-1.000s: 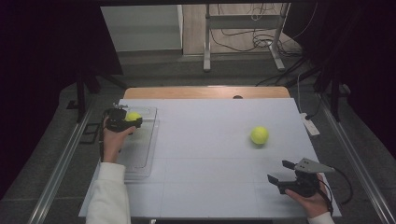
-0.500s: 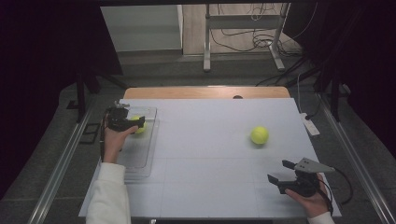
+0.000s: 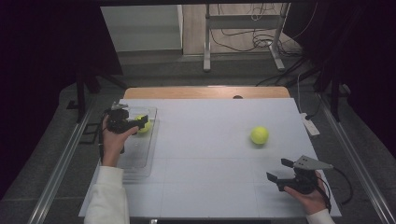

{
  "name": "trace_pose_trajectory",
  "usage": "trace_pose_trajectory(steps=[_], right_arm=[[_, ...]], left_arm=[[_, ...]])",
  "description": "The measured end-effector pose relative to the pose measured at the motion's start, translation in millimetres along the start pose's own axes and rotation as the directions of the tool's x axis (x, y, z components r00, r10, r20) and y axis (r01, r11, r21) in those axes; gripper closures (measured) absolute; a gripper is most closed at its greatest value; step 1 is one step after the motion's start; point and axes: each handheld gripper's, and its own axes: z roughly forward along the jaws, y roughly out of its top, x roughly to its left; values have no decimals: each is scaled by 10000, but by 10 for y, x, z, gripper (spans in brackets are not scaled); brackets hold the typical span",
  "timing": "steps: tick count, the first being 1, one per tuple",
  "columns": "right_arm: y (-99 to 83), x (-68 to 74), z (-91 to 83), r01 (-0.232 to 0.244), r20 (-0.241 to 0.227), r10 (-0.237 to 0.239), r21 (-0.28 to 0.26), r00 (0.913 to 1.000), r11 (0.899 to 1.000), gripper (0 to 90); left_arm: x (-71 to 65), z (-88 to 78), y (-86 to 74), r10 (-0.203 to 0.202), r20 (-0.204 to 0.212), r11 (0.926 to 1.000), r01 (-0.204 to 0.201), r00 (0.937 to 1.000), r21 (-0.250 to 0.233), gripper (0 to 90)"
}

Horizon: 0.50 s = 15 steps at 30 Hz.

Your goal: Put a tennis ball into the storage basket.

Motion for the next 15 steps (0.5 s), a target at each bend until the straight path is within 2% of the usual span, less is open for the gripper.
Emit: trace_pose_trajectory(steps=[6, 8, 10, 15], right_arm=[[-9, -25, -21, -147, 6, 147, -119, 9999, 9998, 145], [-14, -34, -20, -151, 37, 152, -69, 9999, 9999, 145], [-15, -33, -19, -143, 21, 143, -78, 9999, 9999, 145], [-14, -20, -34, -110, 65, 110, -84, 9999, 9999, 145]], left_arm=[[-79, -109, -4, -2, 846, 9987, 44, 9964, -503, 144], [-127, -142, 3, 254, 1211, 9974, -169, 9923, -707, 148], [-165, -164, 8, 340, 1506, 9965, -221, 9880, -800, 150], [-203, -184, 10, 424, 1745, 9961, -280, 9837, -838, 150]])
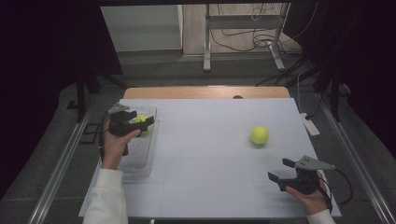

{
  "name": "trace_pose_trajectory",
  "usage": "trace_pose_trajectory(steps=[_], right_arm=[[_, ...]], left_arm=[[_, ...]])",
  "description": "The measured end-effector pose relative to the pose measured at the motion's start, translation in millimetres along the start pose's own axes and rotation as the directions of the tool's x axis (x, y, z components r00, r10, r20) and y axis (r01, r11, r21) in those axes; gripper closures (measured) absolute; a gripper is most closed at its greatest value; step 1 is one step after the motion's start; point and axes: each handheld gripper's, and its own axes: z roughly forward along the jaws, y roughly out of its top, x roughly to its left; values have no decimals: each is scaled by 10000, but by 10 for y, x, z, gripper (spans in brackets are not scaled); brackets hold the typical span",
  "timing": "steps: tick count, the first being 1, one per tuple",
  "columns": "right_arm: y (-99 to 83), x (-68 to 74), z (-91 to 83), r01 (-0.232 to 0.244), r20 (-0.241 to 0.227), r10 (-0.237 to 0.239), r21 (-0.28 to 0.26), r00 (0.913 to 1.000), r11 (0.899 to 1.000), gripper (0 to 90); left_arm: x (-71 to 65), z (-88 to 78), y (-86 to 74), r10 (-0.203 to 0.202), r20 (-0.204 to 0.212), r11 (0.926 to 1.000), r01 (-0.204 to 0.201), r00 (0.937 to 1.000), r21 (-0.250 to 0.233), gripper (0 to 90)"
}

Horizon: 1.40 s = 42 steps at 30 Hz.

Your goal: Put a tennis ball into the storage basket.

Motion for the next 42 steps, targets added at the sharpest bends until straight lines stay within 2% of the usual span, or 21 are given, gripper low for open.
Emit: trace_pose_trajectory(steps=[4, 7, 13, 20, 22, 28, 42], right_arm=[[-3, 2, -8, -40, 23, 40, -7, 10000, 10000, 145], [3, 4, 6, 8, 26, -8, 17, 10000, 10000, 145], [13, 14, 49, 155, -25, -155, 120, 9999, 9998, 145], [19, 26, 41, 240, -70, -240, 80, 9997, 9997, 145], [19, 27, 29, 238, -28, -237, 57, 9997, 9997, 145], [11, 21, 17, 257, 7, -257, 47, 9997, 9997, 145], [-2, 21, -9, 261, 57, -261, 49, 9996, 9996, 145]], left_arm=[[-27, -14, 6, -87, 289, 9999, 91, 9995, -118, 150], [-70, -21, 15, 44, 273, 10000, -43, 9996, -52, 151], [-198, -33, 36, 351, 494, 9994, -351, 9982, -22, 151], [-358, 9, 45, 638, 901, 9978, -649, 9939, 96, 147], [-418, 19, 47, 700, 1032, 9974, -712, 9922, 72, 146], [-603, 77, 68, 1225, 1294, 9921, -1251, 9840, 123, 143], [-906, 200, 84, 1746, 1866, 9834, -1808, 9668, 169, 133]])
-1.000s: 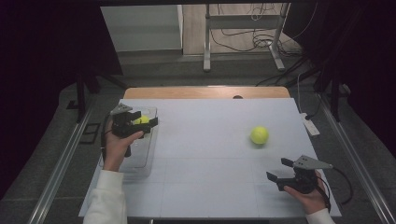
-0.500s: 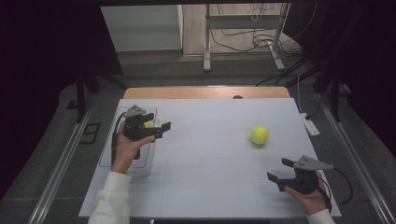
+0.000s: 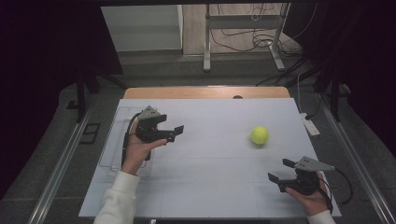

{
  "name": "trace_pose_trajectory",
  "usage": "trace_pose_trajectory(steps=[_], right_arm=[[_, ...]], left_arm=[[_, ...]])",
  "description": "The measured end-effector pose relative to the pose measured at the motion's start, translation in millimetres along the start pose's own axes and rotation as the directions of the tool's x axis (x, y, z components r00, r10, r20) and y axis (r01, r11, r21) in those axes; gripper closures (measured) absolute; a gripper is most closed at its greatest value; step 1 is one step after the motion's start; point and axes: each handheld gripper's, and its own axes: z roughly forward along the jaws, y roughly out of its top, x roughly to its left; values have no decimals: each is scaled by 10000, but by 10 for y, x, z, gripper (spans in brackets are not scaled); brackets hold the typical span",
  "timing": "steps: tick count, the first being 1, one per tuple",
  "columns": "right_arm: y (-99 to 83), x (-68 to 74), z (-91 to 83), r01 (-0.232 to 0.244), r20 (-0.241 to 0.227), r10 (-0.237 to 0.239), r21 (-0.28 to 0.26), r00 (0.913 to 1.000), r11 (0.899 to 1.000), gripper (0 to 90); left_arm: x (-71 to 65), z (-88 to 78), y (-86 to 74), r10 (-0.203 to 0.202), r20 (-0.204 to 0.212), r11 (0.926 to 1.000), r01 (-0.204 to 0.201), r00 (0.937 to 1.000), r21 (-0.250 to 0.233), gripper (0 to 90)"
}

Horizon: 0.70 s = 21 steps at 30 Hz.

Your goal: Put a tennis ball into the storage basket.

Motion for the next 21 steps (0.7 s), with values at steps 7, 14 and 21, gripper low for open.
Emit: trace_pose_trajectory(steps=[7, 14, 21], right_arm=[[2, -1, 3, -13, -5, 13, 3, 10000, 10000, 145], [4, 0, 2, -46, -4, 46, -18, 10000, 10000, 145], [1, 10, 6, -63, 14, 63, 26, 10000, 10000, 145]], left_arm=[[-109, 104, 11, 260, 184, 9991, -266, 9995, 334, 133], [-130, 184, -18, 298, 258, 9978, -313, 9992, 582, 132], [-134, 211, -11, 267, 338, 9984, -283, 9991, 492, 135]])
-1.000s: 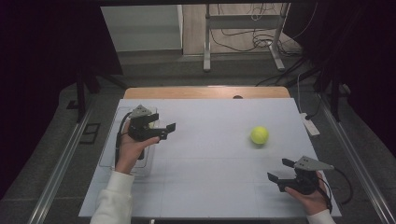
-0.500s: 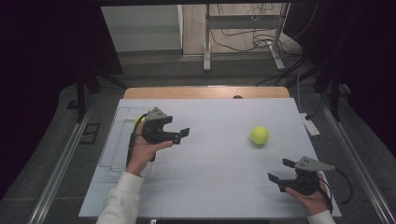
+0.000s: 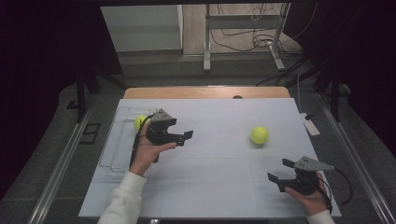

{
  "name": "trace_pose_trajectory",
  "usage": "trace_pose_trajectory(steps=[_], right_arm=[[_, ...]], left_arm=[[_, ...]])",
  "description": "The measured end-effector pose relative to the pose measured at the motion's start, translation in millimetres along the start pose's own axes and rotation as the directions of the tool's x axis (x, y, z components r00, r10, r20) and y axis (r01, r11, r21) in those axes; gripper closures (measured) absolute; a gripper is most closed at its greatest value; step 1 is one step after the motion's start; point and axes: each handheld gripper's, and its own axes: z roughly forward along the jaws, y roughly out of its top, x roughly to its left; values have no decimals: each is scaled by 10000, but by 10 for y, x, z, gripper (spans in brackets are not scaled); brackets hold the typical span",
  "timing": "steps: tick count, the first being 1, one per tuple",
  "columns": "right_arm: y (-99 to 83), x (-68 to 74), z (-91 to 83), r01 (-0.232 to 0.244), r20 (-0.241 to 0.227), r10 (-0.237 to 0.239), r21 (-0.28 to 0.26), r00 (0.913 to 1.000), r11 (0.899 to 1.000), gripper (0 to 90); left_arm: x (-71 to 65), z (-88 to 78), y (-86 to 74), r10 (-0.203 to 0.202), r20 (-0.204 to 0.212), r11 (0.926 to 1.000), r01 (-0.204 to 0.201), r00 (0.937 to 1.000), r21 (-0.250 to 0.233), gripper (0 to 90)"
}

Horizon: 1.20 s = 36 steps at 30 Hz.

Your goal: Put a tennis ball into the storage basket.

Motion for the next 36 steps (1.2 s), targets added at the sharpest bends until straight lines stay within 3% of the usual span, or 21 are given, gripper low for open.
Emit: trace_pose_trajectory(steps=[36], right_arm=[[1, 5, 6, 79, -122, -80, -46, 9999, 10000, 146]], left_arm=[[-298, 258, 26, 468, 506, 9988, -475, 9976, 138, 132]])
